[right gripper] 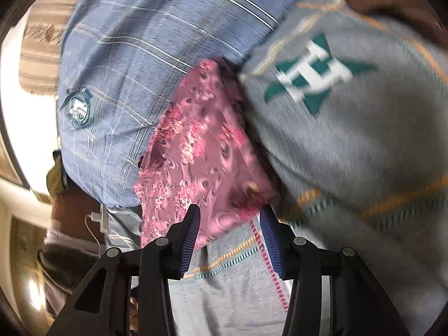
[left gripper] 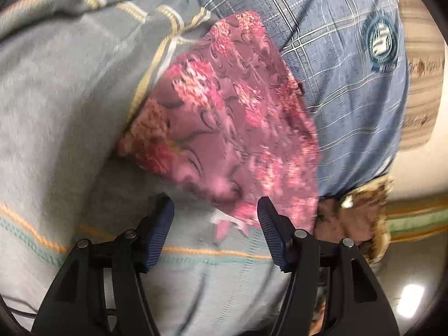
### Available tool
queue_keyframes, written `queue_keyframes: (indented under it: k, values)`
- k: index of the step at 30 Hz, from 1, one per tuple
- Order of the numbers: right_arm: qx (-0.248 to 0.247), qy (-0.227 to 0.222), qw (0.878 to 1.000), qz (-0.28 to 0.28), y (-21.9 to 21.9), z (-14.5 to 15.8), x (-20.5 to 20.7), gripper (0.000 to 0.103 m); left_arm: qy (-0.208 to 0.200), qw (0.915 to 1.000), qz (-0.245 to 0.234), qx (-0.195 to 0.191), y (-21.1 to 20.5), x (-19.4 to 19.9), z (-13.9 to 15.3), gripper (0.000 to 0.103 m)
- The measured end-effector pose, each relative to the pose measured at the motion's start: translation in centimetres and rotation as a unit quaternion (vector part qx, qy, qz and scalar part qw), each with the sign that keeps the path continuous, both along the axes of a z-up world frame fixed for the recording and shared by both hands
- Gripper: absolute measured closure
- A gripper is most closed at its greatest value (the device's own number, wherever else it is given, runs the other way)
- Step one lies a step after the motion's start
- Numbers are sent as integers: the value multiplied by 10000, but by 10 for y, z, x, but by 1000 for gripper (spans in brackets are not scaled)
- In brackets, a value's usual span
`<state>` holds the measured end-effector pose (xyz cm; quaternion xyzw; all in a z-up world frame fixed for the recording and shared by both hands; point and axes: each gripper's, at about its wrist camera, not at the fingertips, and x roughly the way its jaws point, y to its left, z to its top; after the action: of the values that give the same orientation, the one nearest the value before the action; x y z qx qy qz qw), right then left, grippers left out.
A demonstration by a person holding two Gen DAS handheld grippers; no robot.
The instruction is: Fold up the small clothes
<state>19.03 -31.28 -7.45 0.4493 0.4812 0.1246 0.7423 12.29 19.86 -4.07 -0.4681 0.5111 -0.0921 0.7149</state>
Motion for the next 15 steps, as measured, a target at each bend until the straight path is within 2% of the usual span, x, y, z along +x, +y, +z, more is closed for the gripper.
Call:
queue_keyframes:
  k: [2, 4, 5, 7, 10, 11, 12, 13, 14, 15]
  values:
    - [157, -26, 9999, -52, 3, -6, -9, 55, -27, 10000, 18, 90, -4, 1, 0, 38]
    - [-38, -116, 9999, -106, 9, -8, -5, 54, 46, 9997, 100, 216, -5, 6, -2, 38]
    - [-85, -116, 9997, -193, 9, -11, 0, 54, 73, 9998, 144, 141, -5, 10, -4, 38]
    - [96, -137, 9991, -398, 7, -19, 10, 54, 68, 9996, 263, 36, -4, 17, -5, 38]
    - [250, -222, 9967, -746, 4, -23, 18, 57, 60, 9988, 466, 131, -3, 26, -3, 39]
    - [284, -261, 9962, -782, 5, -23, 19, 59, 47, 9984, 525, 225, -4, 29, -2, 45]
    - [246, -318, 9964, -752, 8, -20, 22, 64, 46, 9976, 575, 383, -5, 32, 2, 68]
    - [82, -403, 9973, -616, 10, -14, 27, 95, 28, 9973, 568, 456, -10, 37, 3, 83]
    - [-26, -467, 9977, -499, 12, -7, 31, 98, -10, 9974, 553, 468, -11, 37, 7, 98]
    - [-106, -688, 9967, -417, 9, 8, 34, 98, -104, 9974, 565, 425, -11, 35, 13, 97]
